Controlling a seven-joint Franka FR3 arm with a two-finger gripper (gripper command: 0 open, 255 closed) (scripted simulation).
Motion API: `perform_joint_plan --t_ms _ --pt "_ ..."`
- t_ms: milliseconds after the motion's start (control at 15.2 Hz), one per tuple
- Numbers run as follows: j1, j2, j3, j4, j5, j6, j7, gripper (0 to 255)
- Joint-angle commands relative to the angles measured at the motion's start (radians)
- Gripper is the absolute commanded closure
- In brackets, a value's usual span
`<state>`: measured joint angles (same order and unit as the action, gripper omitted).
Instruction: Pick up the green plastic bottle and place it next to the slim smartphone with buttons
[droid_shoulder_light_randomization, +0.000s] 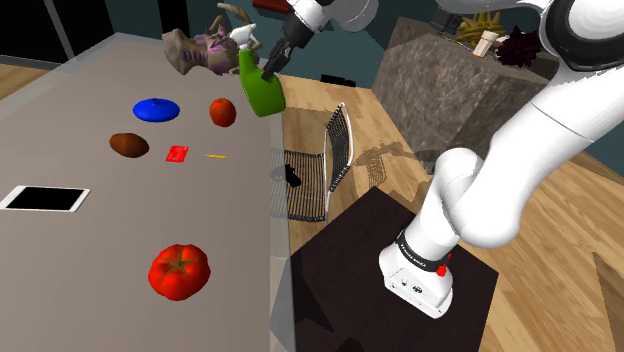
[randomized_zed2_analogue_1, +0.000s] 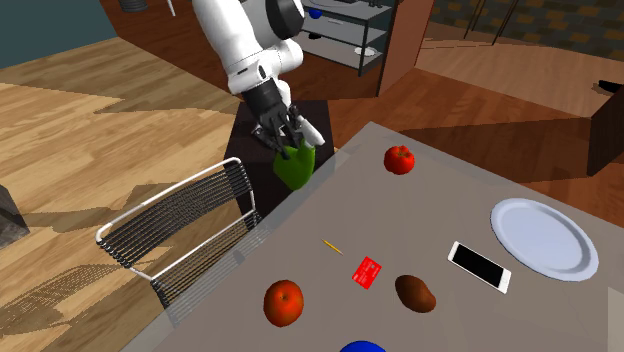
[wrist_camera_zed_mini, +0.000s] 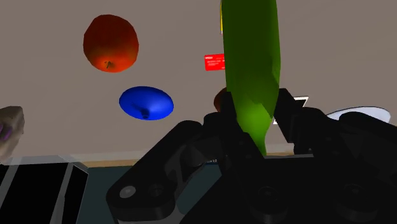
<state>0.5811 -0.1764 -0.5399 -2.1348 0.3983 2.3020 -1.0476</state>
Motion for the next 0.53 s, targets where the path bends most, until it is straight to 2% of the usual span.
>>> perform_joint_plan --t_ms 0,462 --pt "-0.003 -0.009 0.003 0.016 -0.014 -0.021 0.016 255" --pt "-0.009 -0.027 0.012 0.090 -0.050 -0.103 0.064 255"
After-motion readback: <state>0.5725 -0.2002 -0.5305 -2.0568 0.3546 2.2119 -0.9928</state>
